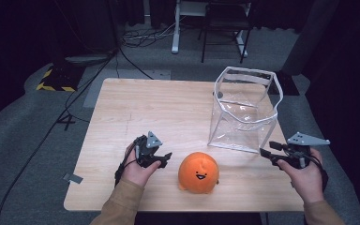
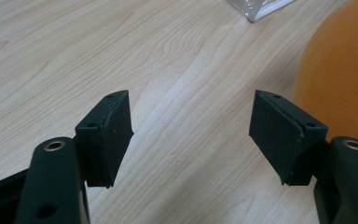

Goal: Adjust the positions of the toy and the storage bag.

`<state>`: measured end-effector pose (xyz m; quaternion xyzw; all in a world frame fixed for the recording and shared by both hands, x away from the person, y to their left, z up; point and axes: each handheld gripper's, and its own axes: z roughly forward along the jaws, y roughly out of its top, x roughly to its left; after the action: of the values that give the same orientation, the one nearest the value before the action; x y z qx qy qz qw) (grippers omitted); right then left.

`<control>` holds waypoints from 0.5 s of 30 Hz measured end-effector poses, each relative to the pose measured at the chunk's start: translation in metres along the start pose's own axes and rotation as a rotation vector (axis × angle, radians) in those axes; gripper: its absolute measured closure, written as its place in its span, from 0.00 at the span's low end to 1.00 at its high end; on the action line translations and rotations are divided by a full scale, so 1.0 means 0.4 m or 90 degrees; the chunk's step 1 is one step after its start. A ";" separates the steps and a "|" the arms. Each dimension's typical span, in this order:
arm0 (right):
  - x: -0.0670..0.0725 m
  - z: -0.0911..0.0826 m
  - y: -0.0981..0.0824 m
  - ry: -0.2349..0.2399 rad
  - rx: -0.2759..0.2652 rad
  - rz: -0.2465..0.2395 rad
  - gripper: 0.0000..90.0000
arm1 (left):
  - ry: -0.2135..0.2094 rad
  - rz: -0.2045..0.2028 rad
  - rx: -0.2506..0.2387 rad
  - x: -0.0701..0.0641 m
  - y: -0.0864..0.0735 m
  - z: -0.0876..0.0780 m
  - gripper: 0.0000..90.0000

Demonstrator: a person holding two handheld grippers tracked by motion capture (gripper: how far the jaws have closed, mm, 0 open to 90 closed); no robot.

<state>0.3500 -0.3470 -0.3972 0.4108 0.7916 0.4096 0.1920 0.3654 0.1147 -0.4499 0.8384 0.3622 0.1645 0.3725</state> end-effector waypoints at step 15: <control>0.256 0.131 0.115 0.200 0.030 -0.156 0.37 | 0.032 -0.028 0.000 0.017 -0.050 -0.061 0.32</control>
<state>0.3458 -0.2234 -0.3879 0.2469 0.8651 0.4238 0.1051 0.3471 0.1410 -0.4485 0.8257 0.3899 0.1771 0.3670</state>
